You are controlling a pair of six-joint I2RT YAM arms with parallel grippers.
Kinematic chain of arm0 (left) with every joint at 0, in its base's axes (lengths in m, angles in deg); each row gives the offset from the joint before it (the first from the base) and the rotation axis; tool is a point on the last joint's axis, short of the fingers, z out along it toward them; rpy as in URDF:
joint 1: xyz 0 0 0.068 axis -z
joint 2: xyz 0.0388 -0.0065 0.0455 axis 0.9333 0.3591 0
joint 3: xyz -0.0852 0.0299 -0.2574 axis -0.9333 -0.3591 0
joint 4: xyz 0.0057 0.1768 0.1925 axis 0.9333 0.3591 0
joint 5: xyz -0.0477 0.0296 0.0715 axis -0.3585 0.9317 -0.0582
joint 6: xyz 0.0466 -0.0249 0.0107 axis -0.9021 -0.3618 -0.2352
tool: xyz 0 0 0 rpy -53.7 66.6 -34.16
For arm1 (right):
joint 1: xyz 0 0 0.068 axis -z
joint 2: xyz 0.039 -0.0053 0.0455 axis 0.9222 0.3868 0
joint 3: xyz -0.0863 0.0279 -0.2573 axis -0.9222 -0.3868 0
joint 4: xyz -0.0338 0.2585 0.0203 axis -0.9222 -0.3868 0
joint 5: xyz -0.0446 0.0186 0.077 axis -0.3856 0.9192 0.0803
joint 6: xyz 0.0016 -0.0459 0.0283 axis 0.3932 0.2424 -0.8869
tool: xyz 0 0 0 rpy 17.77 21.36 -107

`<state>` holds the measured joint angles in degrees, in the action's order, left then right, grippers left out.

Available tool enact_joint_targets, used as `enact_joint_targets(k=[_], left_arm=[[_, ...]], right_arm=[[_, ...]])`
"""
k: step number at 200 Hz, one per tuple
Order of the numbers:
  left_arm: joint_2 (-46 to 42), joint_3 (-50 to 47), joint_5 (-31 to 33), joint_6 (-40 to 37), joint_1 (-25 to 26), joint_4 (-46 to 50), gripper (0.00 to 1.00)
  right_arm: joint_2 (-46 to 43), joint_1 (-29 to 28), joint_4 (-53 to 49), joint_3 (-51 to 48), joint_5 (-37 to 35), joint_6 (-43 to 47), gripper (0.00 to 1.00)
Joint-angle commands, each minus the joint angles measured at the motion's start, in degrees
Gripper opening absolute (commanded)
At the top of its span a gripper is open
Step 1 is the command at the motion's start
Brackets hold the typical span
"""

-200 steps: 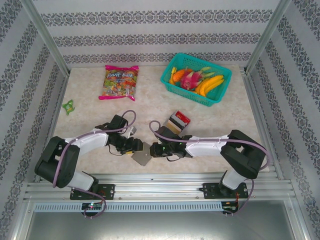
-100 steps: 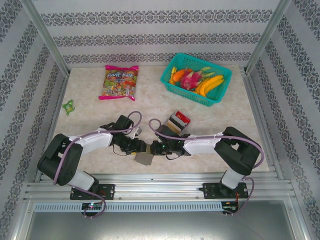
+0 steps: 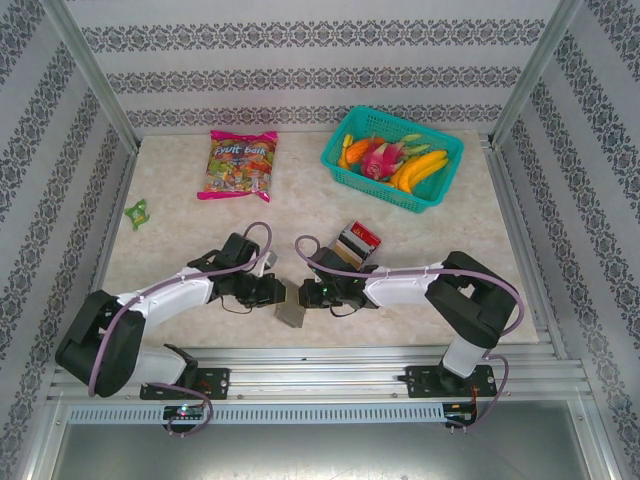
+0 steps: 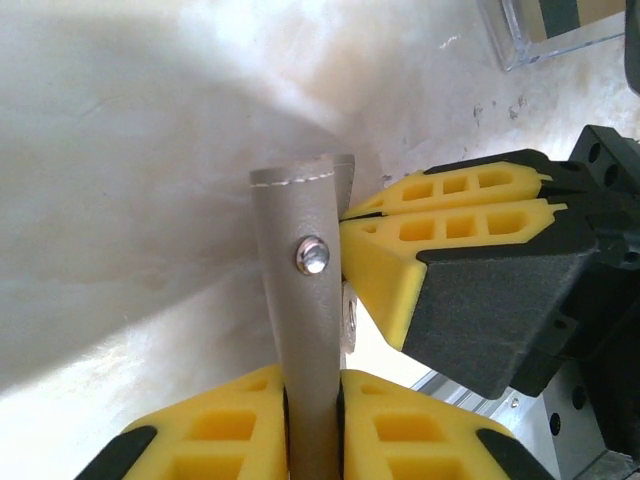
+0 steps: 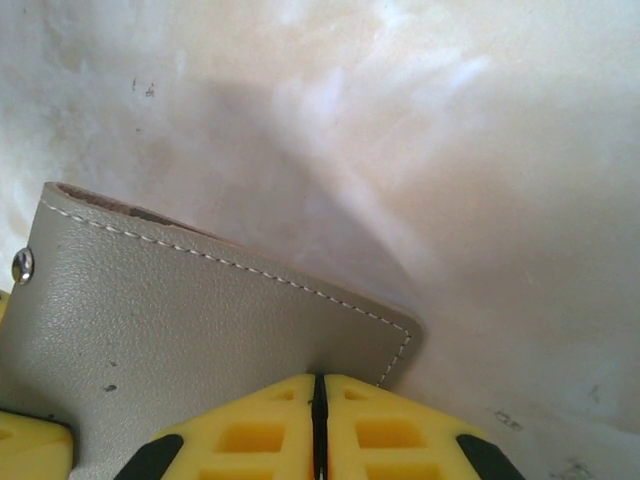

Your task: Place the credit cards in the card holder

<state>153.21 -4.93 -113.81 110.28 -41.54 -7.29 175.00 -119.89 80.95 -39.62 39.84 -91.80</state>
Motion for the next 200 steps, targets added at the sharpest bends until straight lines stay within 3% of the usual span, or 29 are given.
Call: enact_joint_targets(k=[1,17,39,75,125,167,200], left_arm=[[-3.12,-0.97,0.67,2.48,0.86,-2.67,0.13],[-5.21,-2.61,2.18,5.84,0.83,-6.06,0.0],[-7.52,-5.81,2.74,10.5,0.84,-12.44,0.0],[-8.78,-6.47,3.33,11.19,0.83,-12.35,0.0],[-9.38,-7.18,3.15,12.69,0.88,-14.7,0.0],[-11.69,-8.39,2.97,14.32,0.79,-16.37,0.0],[-15.08,-8.86,4.52,14.99,0.86,-15.65,0.0]], right_arm=[[-1.4,0.69,-0.91,-2.29,-5.94,-1.7,0.16],[-4.3,0.7,0.62,-3.4,-5.98,-3.3,0.2],[-7.14,0.04,2.67,-3.99,-4.99,-5.06,0.31],[-8.73,-1.19,5.1,-3.54,-5.3,-6.81,0.49],[-3.93,-3.37,1.47,1.05,-7.02,-7.33,0.56],[-0.25,-3.99,-6.58,3.0,-10.89,-6.25,0.53],[-0.31,-3.87,-12.2,2.15,-14.61,-5.0,0.33]])
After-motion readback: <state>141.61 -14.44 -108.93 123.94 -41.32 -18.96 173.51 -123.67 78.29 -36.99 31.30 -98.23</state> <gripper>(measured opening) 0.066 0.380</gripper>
